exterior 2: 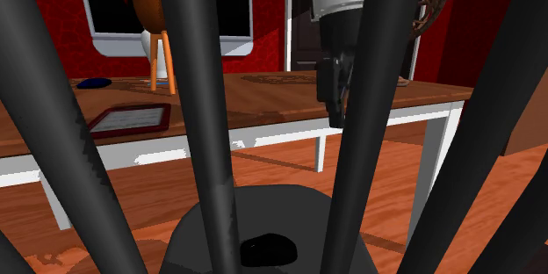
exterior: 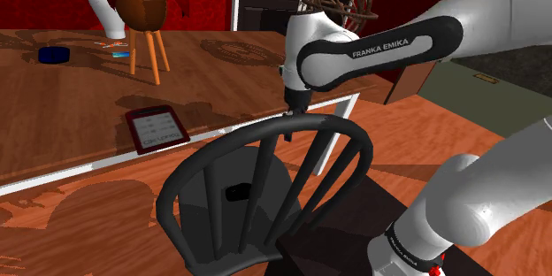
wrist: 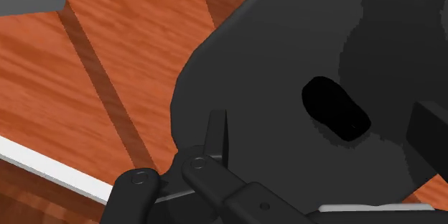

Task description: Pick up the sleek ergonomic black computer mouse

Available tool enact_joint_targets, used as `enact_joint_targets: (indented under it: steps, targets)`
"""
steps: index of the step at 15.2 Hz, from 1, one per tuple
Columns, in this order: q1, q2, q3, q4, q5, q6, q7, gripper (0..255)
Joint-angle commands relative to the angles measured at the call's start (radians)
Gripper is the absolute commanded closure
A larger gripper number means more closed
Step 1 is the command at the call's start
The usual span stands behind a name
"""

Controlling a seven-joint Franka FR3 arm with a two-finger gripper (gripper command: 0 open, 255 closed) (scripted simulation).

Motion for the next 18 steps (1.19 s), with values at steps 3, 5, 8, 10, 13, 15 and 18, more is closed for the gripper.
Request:
enact_joint_targets:
  steps: [3, 5, 8, 10, 13, 15, 18]
  targets:
    - [0.015, 0.152, 0.033, 0.028, -0.053, 0.103, -0.018, 0]
    - [0.023, 0.226, 0.047, 0.047, -0.087, 0.146, -0.02, 0]
    - [0.038, 0.339, 0.065, 0.083, -0.146, 0.202, -0.017, 0]
    - [0.051, 0.415, 0.073, 0.11, -0.191, 0.234, -0.012, 0]
    - [0.077, 0.528, 0.077, 0.158, -0.263, 0.275, -0.002, 0]
    - [0.098, 0.604, 0.075, 0.194, -0.311, 0.297, 0.005, 0]
    - [0.135, 0.715, 0.066, 0.253, -0.381, 0.323, 0.012, 0]
